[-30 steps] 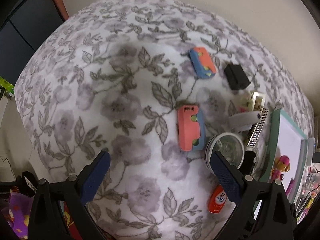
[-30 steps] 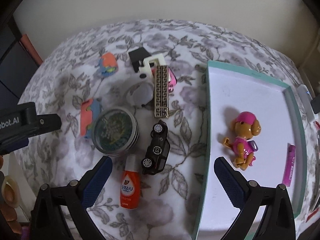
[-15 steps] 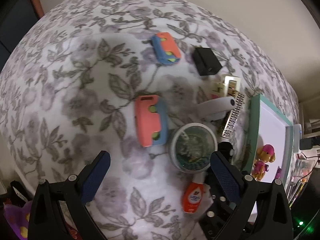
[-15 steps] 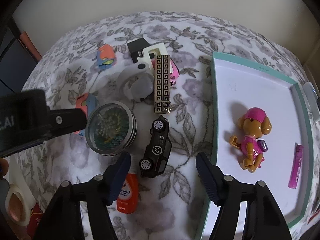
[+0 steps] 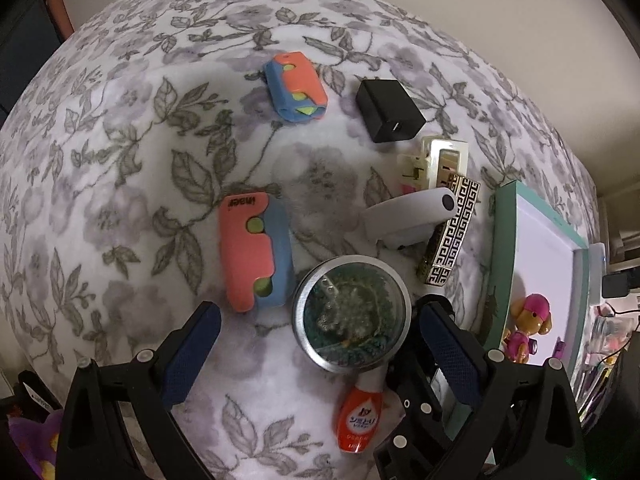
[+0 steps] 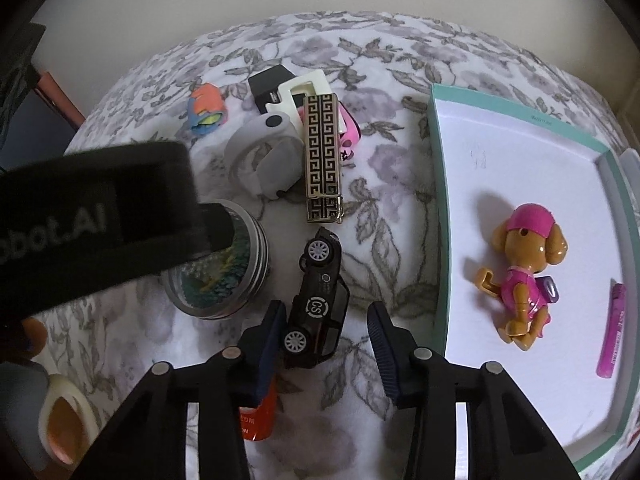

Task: Organize rigid objects
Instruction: 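Grasp the round bead tin with the left tool while the right tool grasps the black toy car, then carry the bead tin toward the tray with the left tool while the right tool carries the car, then set the bead tin in the tray with the left tool while the right tool releases the car, then move the right tool toward the red bottle while the left tool withdraws from the tray, then grasp the red bottle with the right tool while the left tool grasps the coral-blue block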

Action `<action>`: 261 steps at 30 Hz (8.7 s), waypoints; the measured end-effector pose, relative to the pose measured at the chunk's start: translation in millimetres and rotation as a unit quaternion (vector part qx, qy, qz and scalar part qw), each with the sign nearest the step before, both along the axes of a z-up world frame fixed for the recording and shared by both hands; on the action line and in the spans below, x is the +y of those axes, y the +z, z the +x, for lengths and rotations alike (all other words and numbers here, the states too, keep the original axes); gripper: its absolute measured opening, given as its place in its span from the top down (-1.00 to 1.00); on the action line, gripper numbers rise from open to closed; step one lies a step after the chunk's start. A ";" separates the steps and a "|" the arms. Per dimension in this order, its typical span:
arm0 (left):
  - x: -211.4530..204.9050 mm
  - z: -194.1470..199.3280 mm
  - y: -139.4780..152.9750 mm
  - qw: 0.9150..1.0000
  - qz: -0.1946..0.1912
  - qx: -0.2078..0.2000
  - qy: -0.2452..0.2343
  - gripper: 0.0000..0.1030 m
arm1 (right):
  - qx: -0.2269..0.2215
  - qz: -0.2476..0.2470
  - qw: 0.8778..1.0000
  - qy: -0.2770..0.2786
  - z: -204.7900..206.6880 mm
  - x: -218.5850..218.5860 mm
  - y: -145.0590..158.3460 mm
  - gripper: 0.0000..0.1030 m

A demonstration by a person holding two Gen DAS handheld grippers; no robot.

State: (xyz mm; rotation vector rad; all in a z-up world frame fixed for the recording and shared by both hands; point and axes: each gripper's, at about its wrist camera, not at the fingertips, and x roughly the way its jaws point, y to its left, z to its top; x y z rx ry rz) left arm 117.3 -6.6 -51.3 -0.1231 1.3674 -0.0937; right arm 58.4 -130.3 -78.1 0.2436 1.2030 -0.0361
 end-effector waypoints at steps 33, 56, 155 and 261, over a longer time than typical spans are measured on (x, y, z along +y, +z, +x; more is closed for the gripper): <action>-60.1 -2.6 -21.0 0.995 0.085 -0.018 -0.054 -0.41 | 0.005 0.035 0.999 -0.026 -0.9 -24.8 -6.8 0.38; -60.9 -3.8 -16.0 0.995 0.077 -0.007 -0.057 -0.41 | -0.007 0.022 0.999 -0.037 -7.5 -35.3 15.0 0.41; -67.0 -28.0 51.1 0.993 0.047 -0.092 -0.059 -0.87 | 0.014 -0.028 0.975 -0.220 -68.6 -165.8 57.1 -0.56; -8.9 24.2 -50.6 0.995 0.091 0.021 -0.016 0.15 | 0.055 -0.055 0.995 0.057 -25.9 43.8 -9.9 0.44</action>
